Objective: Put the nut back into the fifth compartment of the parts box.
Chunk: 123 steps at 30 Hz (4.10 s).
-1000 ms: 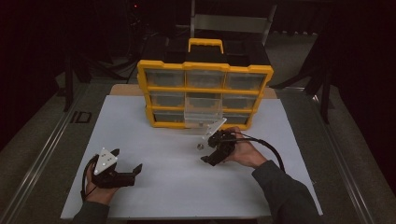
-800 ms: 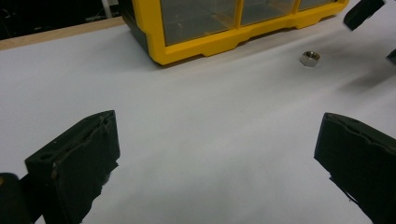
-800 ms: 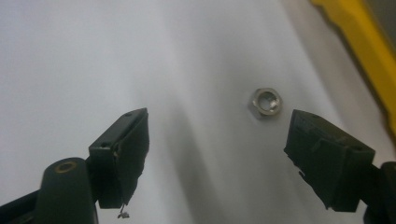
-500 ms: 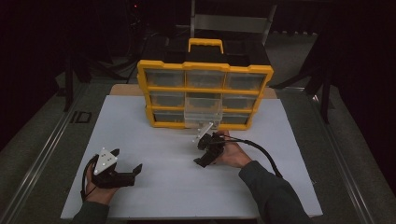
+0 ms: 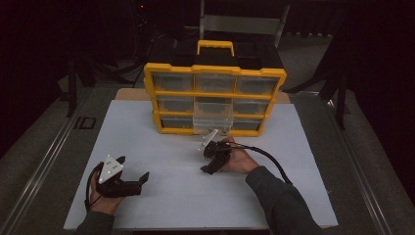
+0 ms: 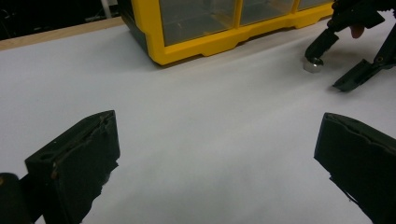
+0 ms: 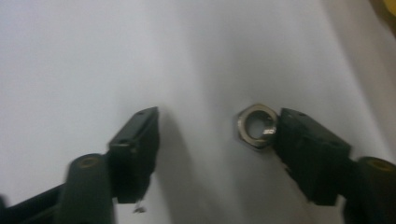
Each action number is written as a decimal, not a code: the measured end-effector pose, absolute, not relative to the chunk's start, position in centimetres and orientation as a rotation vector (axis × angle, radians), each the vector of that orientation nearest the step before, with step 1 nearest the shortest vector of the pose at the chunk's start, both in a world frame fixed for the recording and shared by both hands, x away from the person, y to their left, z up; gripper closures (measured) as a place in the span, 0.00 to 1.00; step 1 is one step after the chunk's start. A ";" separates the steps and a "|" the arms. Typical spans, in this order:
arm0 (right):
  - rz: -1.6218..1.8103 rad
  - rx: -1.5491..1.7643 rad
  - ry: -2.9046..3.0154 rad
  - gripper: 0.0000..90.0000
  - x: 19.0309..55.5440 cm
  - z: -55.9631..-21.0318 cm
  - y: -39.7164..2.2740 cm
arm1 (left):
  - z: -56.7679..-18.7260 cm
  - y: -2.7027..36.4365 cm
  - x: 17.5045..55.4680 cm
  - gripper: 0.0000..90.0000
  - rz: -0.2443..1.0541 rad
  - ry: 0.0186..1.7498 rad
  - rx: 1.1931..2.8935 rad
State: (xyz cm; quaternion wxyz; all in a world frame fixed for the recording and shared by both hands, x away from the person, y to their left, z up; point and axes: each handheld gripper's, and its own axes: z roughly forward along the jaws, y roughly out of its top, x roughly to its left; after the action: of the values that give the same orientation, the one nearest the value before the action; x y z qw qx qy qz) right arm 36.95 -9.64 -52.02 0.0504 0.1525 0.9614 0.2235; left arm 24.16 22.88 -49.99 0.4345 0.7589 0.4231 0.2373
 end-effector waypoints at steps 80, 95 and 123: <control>0.681 0.715 2.944 0.78 35.9 -42.3 -14.7 | -50.0 22.8 24.2 0.01 0.591 1.054 1.892; 0.705 0.751 2.922 0.78 36.2 -40.4 -15.7 | -50.0 22.8 24.2 0.01 0.591 1.055 1.892; 0.660 0.810 2.885 0.78 37.9 -37.2 -17.5 | -50.1 22.8 24.2 0.01 0.590 1.055 1.893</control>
State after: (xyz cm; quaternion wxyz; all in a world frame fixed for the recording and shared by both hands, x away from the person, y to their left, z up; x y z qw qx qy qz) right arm 37.88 -17.48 -37.21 0.0365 0.2638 0.9396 0.2149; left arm 24.22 22.82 -50.06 0.4329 0.7597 0.4234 0.2369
